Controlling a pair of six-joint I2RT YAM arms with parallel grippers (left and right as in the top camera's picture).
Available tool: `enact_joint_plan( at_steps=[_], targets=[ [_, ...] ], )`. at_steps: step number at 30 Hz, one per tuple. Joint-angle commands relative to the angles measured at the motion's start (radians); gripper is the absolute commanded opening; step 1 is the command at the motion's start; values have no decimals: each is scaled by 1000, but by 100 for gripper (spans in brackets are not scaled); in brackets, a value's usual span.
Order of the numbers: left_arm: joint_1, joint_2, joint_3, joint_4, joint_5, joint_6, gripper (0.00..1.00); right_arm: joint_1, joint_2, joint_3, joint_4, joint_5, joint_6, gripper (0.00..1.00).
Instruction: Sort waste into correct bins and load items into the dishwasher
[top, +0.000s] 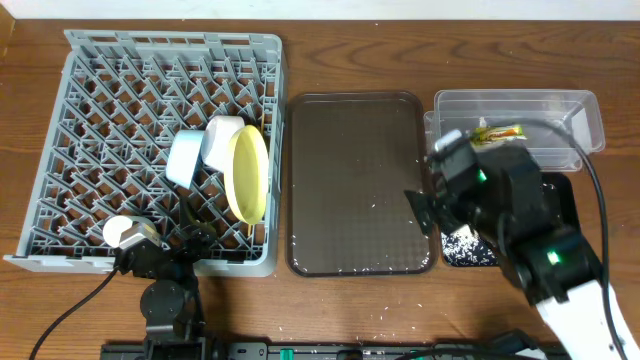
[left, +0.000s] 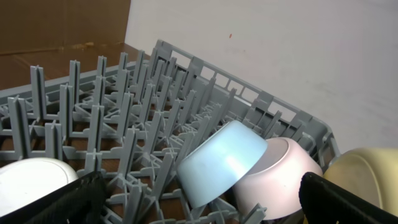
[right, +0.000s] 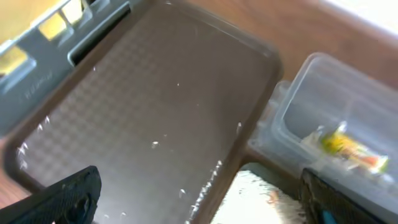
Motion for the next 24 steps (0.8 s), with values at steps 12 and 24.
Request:
enact_joint_plan(
  at_steps=[12,24],
  targets=[
    [4,-5,-29,-15,5,2,99,-220,-852,-805,444,-54,-64,99],
    [4,-5,-29,-15,5,2,99,-269,-970,-913,607,-70,-57,99]
  ],
)
